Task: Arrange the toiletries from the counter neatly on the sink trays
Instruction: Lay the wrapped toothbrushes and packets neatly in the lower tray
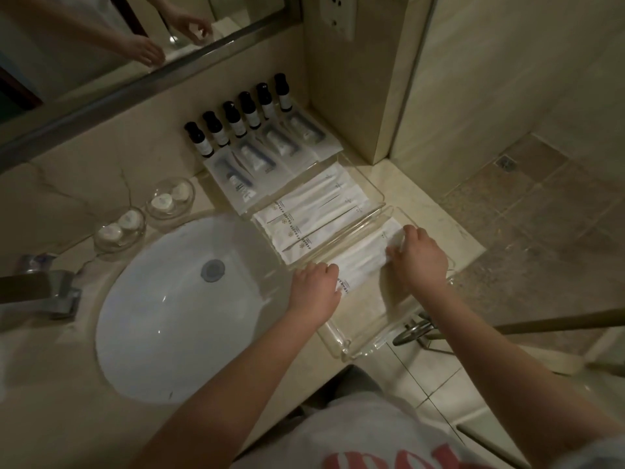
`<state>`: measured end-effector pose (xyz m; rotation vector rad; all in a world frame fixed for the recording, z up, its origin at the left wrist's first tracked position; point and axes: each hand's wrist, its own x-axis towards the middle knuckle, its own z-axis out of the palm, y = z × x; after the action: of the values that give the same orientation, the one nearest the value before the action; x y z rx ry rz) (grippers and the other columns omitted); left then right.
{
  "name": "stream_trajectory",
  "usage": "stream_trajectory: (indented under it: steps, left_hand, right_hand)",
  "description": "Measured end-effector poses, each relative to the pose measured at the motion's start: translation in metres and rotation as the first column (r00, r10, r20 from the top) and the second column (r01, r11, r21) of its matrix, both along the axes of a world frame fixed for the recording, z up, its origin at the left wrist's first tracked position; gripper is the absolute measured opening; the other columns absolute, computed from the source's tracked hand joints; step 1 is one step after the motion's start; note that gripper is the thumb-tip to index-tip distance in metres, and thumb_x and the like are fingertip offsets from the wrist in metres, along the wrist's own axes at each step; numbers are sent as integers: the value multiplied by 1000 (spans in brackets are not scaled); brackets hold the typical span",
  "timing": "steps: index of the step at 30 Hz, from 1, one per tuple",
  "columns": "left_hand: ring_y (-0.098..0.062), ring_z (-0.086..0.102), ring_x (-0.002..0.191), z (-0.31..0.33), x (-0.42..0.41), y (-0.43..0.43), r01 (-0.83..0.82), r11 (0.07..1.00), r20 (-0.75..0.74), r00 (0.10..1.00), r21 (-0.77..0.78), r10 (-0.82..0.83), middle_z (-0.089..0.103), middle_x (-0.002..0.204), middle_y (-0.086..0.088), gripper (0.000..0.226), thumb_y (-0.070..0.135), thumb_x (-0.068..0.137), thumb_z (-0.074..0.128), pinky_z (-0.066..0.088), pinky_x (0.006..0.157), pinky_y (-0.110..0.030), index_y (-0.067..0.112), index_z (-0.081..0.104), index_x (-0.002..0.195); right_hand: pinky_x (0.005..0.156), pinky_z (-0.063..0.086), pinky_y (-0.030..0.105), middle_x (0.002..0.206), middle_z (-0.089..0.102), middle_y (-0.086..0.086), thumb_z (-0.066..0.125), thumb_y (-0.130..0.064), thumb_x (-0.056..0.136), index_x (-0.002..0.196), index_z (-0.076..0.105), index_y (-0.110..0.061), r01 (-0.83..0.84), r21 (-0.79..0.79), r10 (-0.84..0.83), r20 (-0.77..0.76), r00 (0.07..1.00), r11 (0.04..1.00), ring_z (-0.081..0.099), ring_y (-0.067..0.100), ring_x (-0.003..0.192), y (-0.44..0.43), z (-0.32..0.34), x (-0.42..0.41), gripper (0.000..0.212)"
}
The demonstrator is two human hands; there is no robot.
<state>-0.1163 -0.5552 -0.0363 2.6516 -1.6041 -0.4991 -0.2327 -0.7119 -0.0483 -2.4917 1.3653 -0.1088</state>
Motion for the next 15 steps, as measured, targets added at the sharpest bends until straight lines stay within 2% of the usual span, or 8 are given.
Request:
stream_trajectory:
  steps: [3,6,8,11,15]
  left_hand:
    - [-29,47,113,-5,3,5,33,998,3,999,-45,-33,53,116,-8,27,24,89,51,37,91,-39,13,55,114]
    - [-27,45,113,-7,3,9,57,998,-21,998,-28,-58,53,116,-7,31,26,90,49,33,94,-38,15,59,118]
    - [-26,45,112,-7,2,10,66,998,-28,997,-8,-67,53,116,-7,32,27,91,47,33,94,-37,15,59,119]
    - [-27,45,112,-6,1,10,69,998,-41,997,4,-69,54,115,-7,33,27,92,46,33,95,-38,15,59,120]
    - [-27,45,113,-2,2,11,57,998,-49,997,3,-57,54,115,-8,33,26,93,45,34,93,-38,15,58,121]
  right_hand:
    - [58,50,42,102,60,22,70,-24,77,107,59,-2,-146,-146,137,-71,988,978,59,41,85,4,-2,-6,39]
    - [65,52,42,111,63,20,76,-22,73,110,66,-10,-296,-131,286,-94,954,946,61,41,94,7,-3,-12,40]
    - [64,51,40,108,66,15,73,-21,75,103,70,-14,-347,-82,338,-107,935,934,61,37,92,11,-3,-14,29]
    - [57,47,33,98,67,10,70,-19,76,89,72,-17,-346,-81,334,-127,934,935,60,31,80,14,-3,-14,13]
    - [60,45,33,96,67,9,68,-21,75,88,73,-15,-314,-89,293,-196,936,945,59,32,84,16,-1,-9,15]
